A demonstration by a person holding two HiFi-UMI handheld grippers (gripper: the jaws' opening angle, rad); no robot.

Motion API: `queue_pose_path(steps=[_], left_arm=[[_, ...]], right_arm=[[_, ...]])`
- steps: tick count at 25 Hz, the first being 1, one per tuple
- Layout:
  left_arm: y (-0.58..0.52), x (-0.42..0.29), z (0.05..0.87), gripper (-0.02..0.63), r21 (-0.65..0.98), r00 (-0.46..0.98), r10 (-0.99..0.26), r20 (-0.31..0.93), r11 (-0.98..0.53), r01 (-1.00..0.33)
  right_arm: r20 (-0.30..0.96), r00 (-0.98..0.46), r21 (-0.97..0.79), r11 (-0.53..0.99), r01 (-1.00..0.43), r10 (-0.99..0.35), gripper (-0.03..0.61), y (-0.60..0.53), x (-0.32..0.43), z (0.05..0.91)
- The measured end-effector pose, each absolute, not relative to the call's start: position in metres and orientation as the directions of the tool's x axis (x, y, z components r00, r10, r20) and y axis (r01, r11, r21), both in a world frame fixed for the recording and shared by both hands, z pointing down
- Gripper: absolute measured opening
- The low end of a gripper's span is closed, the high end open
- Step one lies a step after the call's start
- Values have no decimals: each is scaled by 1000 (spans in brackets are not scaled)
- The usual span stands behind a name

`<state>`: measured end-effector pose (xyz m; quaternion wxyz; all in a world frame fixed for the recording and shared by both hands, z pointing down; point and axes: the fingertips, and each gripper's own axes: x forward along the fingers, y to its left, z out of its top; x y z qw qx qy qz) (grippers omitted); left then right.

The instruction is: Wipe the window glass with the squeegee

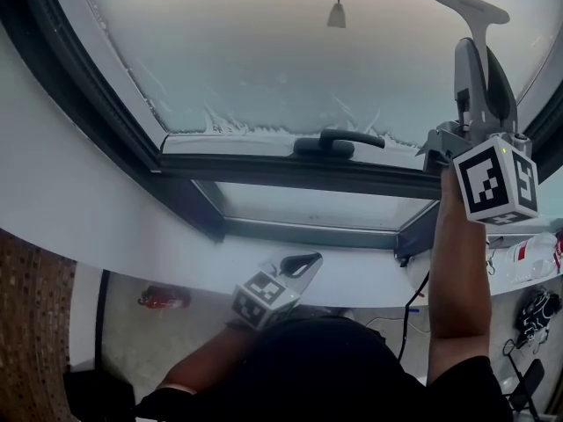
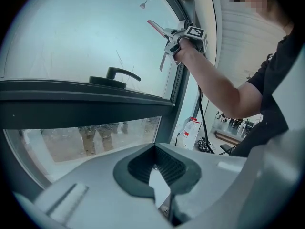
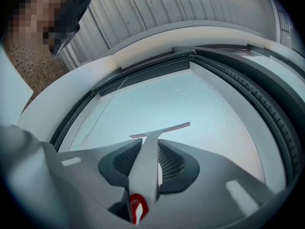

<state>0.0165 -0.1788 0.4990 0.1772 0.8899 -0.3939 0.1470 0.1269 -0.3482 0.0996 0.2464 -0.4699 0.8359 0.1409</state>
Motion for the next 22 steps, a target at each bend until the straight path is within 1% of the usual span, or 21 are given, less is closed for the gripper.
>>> queue_pose_path(steps=[10, 22], left_arm=[[-182, 22, 502, 0, 201, 661, -627, 413, -645, -737], [-182, 27, 512, 0, 210, 674, -596, 437, -661, -720]], right_arm=[[-497, -432, -6, 500, -866, -753, 129, -349, 126, 145], [-363, -454, -56, 505, -861, -814, 129, -347, 122, 257]])
